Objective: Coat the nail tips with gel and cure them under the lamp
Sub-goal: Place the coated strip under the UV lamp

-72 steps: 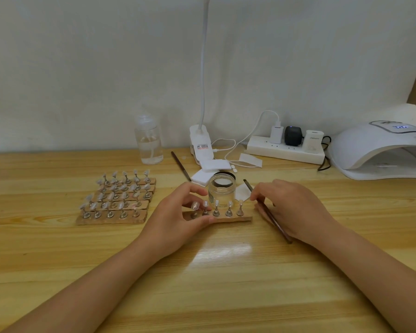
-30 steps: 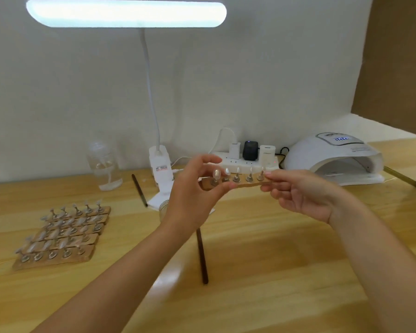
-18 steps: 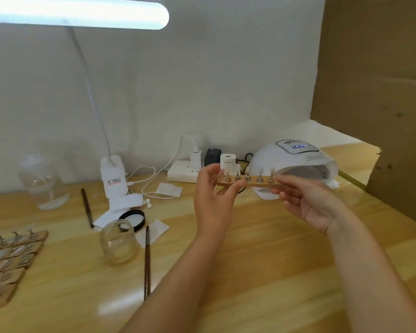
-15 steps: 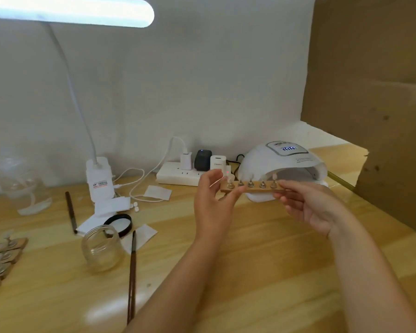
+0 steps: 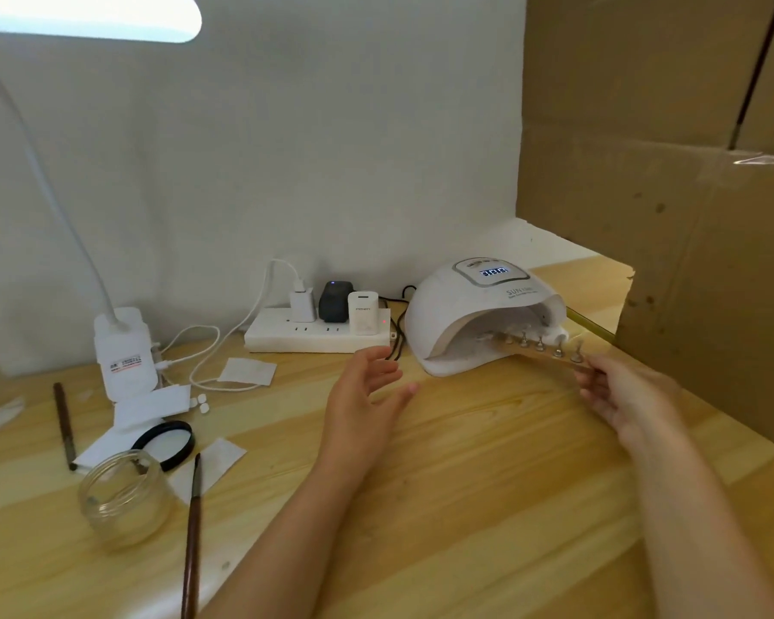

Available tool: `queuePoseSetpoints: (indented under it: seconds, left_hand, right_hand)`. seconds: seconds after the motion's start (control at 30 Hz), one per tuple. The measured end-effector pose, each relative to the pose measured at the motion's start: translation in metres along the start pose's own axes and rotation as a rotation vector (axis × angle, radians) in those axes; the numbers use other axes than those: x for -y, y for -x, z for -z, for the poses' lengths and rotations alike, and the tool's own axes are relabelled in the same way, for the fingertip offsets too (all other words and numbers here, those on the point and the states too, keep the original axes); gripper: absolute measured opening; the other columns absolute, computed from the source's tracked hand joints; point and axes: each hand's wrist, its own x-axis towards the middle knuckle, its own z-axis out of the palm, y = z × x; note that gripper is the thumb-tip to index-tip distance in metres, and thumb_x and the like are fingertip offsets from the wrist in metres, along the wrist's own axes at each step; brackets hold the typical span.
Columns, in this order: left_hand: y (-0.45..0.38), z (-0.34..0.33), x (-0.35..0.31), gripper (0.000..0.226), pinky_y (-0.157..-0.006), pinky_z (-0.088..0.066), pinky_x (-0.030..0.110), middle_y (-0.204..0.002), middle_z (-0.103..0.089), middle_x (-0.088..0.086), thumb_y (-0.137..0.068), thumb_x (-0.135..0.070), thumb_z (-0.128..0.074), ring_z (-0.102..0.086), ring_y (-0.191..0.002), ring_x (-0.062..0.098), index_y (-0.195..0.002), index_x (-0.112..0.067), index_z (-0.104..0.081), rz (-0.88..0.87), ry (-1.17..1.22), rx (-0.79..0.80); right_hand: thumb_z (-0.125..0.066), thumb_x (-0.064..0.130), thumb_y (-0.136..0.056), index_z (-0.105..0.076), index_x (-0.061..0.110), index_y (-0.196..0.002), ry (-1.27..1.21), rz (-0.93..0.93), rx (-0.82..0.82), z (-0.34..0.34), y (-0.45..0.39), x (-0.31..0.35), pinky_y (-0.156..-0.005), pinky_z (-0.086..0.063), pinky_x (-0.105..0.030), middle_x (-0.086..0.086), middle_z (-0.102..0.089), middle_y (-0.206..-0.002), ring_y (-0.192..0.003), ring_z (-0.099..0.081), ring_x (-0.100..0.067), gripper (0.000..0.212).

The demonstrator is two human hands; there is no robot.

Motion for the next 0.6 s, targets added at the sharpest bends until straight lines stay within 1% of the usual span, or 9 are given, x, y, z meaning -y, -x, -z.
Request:
queuePoseSetpoints:
  seconds: [0.07, 0.1, 0.17, 0.23, 0.4, 0.43, 0.5, 0.57, 0.6]
  left_hand:
    - [-0.001, 0.000, 0.000, 0.041, -0.075, -0.045, 0.003, -0.096, -0.058, -0.014, -0.077, -0.010, -0.071, -0.056, -0.090, -0.007, -0.112, -0.021, -0.051, 0.004, 0.013, -0.006]
    - [-0.001, 0.000, 0.001, 0.041, -0.073, -0.045, 0.002, -0.095, -0.058, -0.012, -0.077, -0.008, -0.071, -0.057, -0.089, -0.005, -0.110, -0.020, -0.051, 0.010, 0.031, -0.012]
    - [-0.002, -0.001, 0.002, 0.039, -0.068, -0.046, 0.005, -0.092, -0.059, -0.006, -0.076, -0.002, -0.070, -0.060, -0.087, 0.005, -0.107, -0.016, -0.052, 0.030, 0.107, -0.031]
    - [-0.003, -0.003, 0.003, 0.038, -0.067, -0.047, 0.007, -0.091, -0.059, -0.003, -0.076, 0.000, -0.070, -0.060, -0.086, 0.008, -0.107, -0.014, -0.052, 0.043, 0.136, -0.039]
    - [-0.005, -0.003, 0.006, 0.038, -0.069, -0.047, 0.008, -0.092, -0.060, -0.003, -0.075, -0.003, -0.071, -0.060, -0.086, 0.007, -0.105, -0.017, -0.052, 0.038, 0.133, -0.043]
    - [-0.005, -0.003, 0.006, 0.038, -0.068, -0.047, 0.008, -0.092, -0.060, -0.003, -0.075, -0.003, -0.071, -0.060, -0.086, 0.007, -0.105, -0.017, -0.052, 0.039, 0.137, -0.044]
    - [-0.006, -0.003, 0.006, 0.038, -0.067, -0.047, 0.007, -0.092, -0.060, -0.003, -0.075, -0.003, -0.071, -0.060, -0.086, 0.006, -0.105, -0.017, -0.052, 0.042, 0.143, -0.044]
    - [-0.006, -0.003, 0.006, 0.038, -0.068, -0.047, 0.007, -0.091, -0.060, -0.005, -0.075, -0.005, -0.071, -0.060, -0.085, 0.003, -0.105, -0.018, -0.052, 0.040, 0.138, -0.047]
    - [-0.006, -0.003, 0.007, 0.038, -0.069, -0.046, 0.007, -0.091, -0.060, -0.005, -0.075, -0.005, -0.071, -0.060, -0.085, 0.003, -0.106, -0.017, -0.052, 0.038, 0.134, -0.048]
  right_hand:
    - [-0.061, 0.006, -0.086, -0.054, 0.008, -0.070, -0.019, 0.004, -0.017, -0.006, -0.002, -0.003, -0.034, -0.043, -0.012, -0.006, -0.060, -0.060, -0.032, -0.052, 0.000, 0.018]
    - [-0.062, 0.005, -0.085, -0.054, 0.008, -0.068, -0.027, 0.012, -0.022, -0.009, -0.004, -0.004, -0.034, -0.043, -0.012, -0.005, -0.059, -0.060, -0.032, -0.052, 0.000, 0.019]
    - [-0.061, 0.002, -0.084, -0.054, 0.006, -0.064, -0.035, 0.030, -0.021, -0.015, -0.008, -0.006, -0.033, -0.041, -0.012, 0.000, -0.058, -0.044, -0.028, -0.048, -0.001, 0.022]
    - [-0.060, 0.000, -0.083, -0.054, 0.005, -0.061, -0.032, 0.032, -0.016, -0.022, -0.012, -0.007, -0.032, -0.040, -0.011, 0.005, -0.051, -0.032, -0.027, -0.046, -0.001, 0.023]
    - [-0.061, -0.004, -0.083, -0.054, 0.003, -0.066, 0.015, -0.012, 0.076, -0.049, -0.026, -0.008, -0.030, -0.039, -0.012, 0.004, -0.052, -0.032, -0.028, -0.049, -0.001, 0.019]
    - [-0.060, -0.003, -0.084, -0.055, 0.003, -0.071, 0.042, -0.021, 0.103, -0.055, -0.029, -0.007, -0.030, -0.039, -0.012, 0.001, -0.054, -0.036, -0.029, -0.050, -0.001, 0.016]
    - [-0.050, -0.003, -0.091, -0.054, 0.001, -0.088, 0.103, -0.032, 0.152, -0.069, -0.036, -0.006, -0.030, -0.040, -0.014, -0.008, -0.059, -0.057, -0.033, -0.053, -0.003, 0.006]
    - [-0.041, -0.001, -0.095, -0.049, 0.004, -0.104, 0.179, -0.019, 0.157, -0.080, -0.044, -0.006, -0.039, -0.045, -0.017, -0.012, -0.058, -0.077, -0.051, -0.059, -0.012, 0.013]
    - [-0.041, 0.001, -0.095, -0.049, 0.004, -0.105, 0.237, 0.002, 0.139, -0.084, -0.048, -0.006, -0.046, -0.045, -0.021, -0.011, -0.058, -0.077, -0.057, -0.058, -0.017, 0.013]
